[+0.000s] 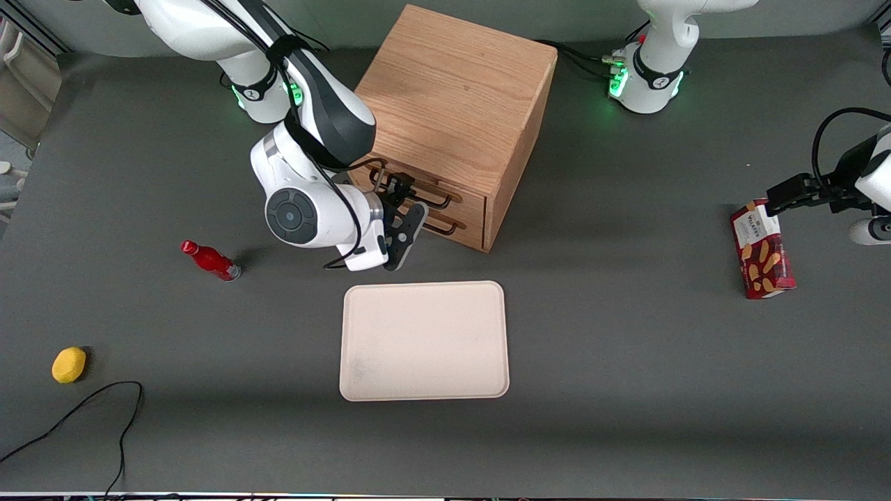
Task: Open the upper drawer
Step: 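Pull the upper drawer outward by its handle with the right gripper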
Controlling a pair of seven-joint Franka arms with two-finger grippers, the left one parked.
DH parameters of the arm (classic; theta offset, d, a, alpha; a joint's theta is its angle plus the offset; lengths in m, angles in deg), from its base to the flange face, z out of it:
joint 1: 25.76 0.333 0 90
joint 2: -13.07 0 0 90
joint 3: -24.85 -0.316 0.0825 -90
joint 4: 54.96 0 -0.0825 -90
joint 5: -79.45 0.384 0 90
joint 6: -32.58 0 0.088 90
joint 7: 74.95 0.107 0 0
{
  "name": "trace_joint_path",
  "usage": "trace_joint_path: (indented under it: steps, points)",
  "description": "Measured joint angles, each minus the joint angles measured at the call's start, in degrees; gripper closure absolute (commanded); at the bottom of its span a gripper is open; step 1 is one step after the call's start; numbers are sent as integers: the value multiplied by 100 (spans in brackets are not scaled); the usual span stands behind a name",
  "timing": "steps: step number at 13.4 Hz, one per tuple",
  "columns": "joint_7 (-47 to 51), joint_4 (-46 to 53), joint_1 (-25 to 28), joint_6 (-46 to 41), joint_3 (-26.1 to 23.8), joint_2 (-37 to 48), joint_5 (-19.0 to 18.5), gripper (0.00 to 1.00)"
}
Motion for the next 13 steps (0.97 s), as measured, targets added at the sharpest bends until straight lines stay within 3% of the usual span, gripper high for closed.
trace_joint_path:
  steps: [13]
  points:
    - [-9, -87, 49, 597, 72, -74, -399, 0]
